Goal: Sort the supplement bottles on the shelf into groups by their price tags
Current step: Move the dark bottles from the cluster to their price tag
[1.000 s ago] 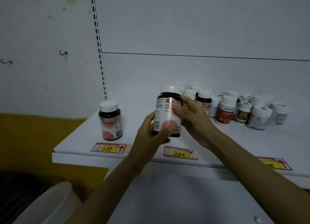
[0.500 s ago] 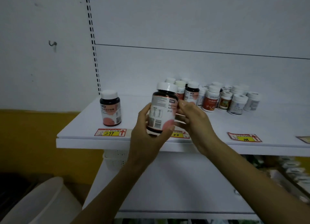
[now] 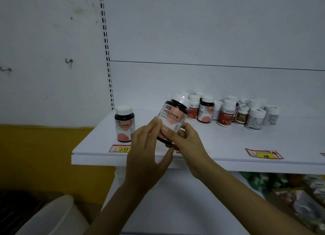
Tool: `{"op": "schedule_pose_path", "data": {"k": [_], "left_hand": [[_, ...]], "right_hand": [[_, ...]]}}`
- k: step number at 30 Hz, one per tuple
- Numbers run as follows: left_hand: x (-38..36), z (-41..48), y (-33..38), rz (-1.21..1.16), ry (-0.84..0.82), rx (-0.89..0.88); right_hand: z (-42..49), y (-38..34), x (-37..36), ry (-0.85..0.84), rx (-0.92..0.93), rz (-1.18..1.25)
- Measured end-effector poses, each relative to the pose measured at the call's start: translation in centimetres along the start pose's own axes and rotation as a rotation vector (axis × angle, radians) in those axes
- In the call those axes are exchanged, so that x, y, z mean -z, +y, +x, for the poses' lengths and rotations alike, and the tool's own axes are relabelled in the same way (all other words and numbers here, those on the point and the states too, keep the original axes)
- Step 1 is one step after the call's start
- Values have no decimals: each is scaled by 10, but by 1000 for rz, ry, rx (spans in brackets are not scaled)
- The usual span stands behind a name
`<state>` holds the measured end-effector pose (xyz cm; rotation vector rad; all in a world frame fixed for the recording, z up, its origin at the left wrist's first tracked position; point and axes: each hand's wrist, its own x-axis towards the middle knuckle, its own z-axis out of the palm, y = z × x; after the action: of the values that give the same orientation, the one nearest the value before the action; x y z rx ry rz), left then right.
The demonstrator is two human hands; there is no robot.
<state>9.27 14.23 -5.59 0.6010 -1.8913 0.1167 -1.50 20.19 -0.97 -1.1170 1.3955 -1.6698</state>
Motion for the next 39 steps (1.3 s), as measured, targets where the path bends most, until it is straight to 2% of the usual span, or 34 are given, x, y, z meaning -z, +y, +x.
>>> {"op": "schedule_pose_path", "data": {"k": [3, 8, 10, 12, 15, 17, 21, 27, 35, 39], "left_hand": [[8, -6, -8, -122, -16, 27], [11, -1, -44, -209, 91, 414], [9, 10, -66, -140, 28, 575], [6, 21, -90, -74, -123, 650], [2, 35, -117, -161, -288, 624], [-3, 38, -126, -272, -318, 657], [-13, 31, -135, -238, -271, 780], [-21, 25, -139, -152, -293, 734], [-21, 22, -140, -162, -299, 671], [-11, 22, -127, -77, -156, 656]], "right_hand": [[14, 7, 4, -35, -33, -19], [52, 20, -1, -71, -7, -169], [68, 27, -7, -98, 4, -220], [82, 37, -14, -129, 0, -277], [96, 56, -22, -147, -2, -347], [98, 65, -25, -143, 31, -388], [102, 71, -26, -117, 124, -451], [107, 78, -27, -89, 154, -497], [104, 78, -30, -123, 153, -548], [96, 69, -31, -136, 185, -634]]}}
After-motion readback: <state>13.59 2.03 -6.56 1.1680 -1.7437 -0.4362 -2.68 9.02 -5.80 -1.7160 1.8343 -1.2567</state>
